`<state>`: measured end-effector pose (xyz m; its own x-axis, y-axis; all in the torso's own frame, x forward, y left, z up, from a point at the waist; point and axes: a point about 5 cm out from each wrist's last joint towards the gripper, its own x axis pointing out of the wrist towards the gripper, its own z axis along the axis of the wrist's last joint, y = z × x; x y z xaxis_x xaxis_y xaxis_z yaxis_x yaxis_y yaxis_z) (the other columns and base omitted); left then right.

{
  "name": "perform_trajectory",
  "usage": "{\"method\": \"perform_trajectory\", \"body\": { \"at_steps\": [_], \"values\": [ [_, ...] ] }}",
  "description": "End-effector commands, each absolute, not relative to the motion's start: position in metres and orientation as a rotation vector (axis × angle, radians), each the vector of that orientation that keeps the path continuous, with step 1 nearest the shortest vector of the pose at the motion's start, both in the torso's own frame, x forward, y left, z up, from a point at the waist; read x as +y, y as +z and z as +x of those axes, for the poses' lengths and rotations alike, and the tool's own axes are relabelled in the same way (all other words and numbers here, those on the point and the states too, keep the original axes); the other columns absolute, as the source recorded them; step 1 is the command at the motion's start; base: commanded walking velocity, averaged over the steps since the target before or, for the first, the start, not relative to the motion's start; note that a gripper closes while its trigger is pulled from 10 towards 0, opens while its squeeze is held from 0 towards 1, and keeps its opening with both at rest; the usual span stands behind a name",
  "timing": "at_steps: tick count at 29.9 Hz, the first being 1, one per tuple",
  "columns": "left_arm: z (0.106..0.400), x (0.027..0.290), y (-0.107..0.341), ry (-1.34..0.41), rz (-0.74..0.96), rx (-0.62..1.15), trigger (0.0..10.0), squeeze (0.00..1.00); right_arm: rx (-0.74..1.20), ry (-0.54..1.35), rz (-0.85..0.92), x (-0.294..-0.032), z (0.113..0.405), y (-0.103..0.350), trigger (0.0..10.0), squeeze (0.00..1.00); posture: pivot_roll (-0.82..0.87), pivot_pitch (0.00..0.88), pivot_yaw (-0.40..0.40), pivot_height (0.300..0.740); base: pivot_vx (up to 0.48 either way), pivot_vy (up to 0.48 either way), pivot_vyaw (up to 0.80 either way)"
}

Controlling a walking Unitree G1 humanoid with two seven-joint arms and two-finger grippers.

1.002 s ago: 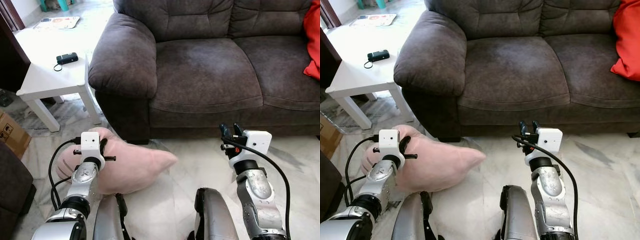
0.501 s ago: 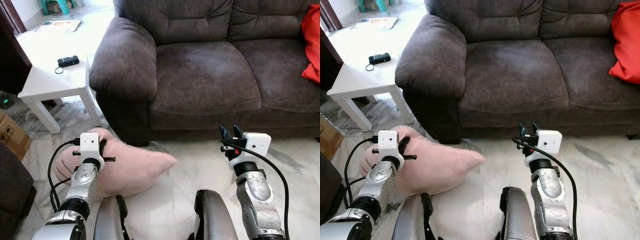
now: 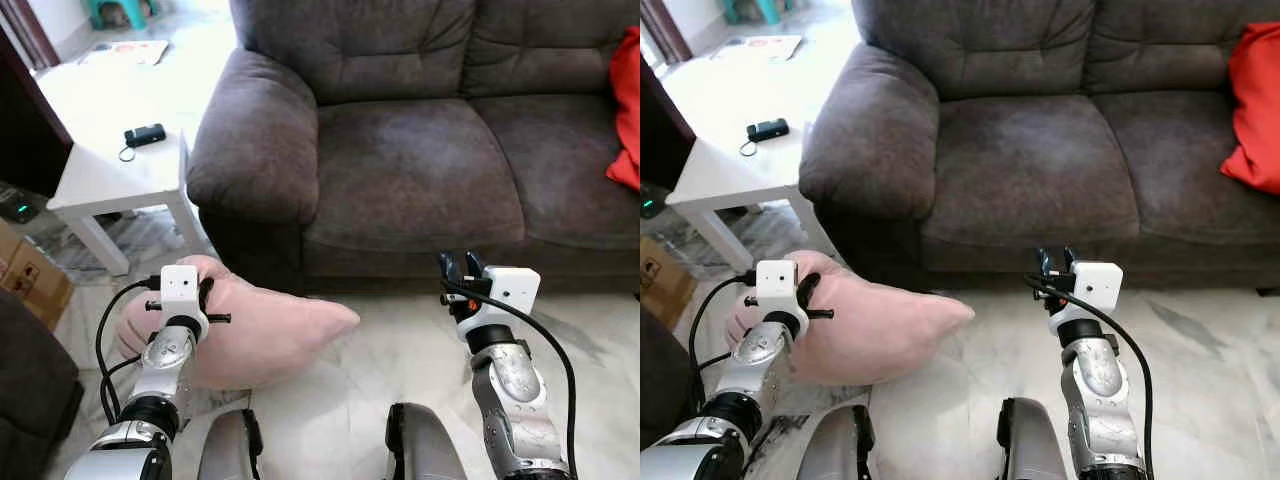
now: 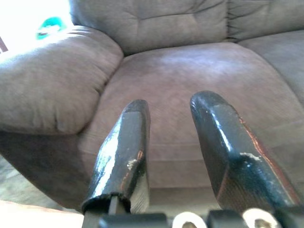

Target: Move the pillow to the sofa from floor

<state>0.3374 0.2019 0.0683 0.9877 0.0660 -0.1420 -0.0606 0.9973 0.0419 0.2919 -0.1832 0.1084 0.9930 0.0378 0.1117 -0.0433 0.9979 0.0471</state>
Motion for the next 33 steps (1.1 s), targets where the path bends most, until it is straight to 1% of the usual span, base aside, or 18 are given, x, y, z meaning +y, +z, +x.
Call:
{"method": "perform_trajectory", "body": {
  "at_steps": [1,3,4,11,33],
  "values": [
    [0.3448,0.2059,0.0876,0.069,0.055,0.058,10.0,0.0,-0.113,0.045,0.052,-0.182,0.293,0.1081,10.0,0.0,-0.02,0.038,0.049,0.673,0.0,0.0,0.0],
    [0.3447,0.2058,0.0874,0.068,0.054,0.058,10.0,0.0,-0.113,0.046,0.051,-0.1821,0.2932,0.1079,10.0,0.0,-0.02,0.035,0.047,0.688,0.0,0.0,0.0],
    [0.3447,0.2058,0.0874,0.068,0.054,0.058,10.0,0.0,-0.113,0.046,0.051,-0.1821,0.2932,0.1079,10.0,0.0,-0.02,0.035,0.047,0.688,0.0,0.0,0.0],
    [0.3449,0.2054,0.0877,0.065,0.052,0.057,10.0,0.0,-0.115,0.051,0.052,-0.1809,0.2946,0.1083,10.0,0.0,-0.02,0.034,0.045,0.738,0.0,0.0,0.0],
    [0.3448,0.2016,0.089,0.027,0.038,0.05,10.0,0.0,-0.105,0.033,0.048,-0.1864,0.2968,0.1053,10.0,0.0,-0.01,0.025,0.048,0.74,0.0,0.0,0.0]
  ]
}}
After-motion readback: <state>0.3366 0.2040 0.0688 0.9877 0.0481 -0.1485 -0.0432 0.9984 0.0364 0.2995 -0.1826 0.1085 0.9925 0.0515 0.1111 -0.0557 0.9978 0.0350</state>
